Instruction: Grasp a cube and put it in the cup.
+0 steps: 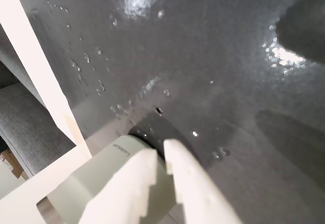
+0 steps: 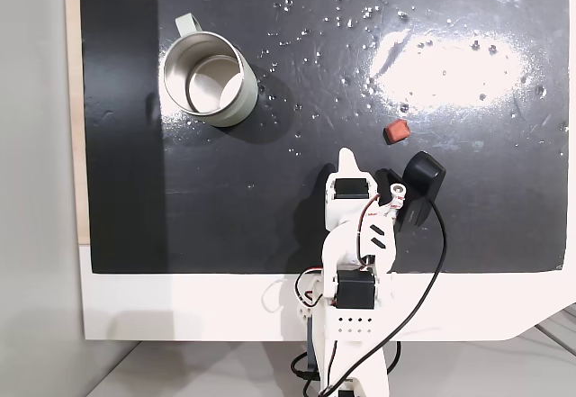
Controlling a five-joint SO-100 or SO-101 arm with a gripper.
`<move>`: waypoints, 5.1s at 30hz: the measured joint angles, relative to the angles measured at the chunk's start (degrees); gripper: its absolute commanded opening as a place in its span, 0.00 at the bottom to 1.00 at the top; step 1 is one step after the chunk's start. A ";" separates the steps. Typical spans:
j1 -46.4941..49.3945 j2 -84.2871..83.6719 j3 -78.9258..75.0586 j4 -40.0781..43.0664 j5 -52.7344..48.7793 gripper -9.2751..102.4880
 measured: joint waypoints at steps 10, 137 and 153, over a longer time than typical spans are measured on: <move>0.00 0.00 0.00 0.00 1.49 0.08; 18.90 -114.52 -97.91 46.23 -40.52 0.30; 18.81 -116.98 -98.44 44.91 -40.52 0.21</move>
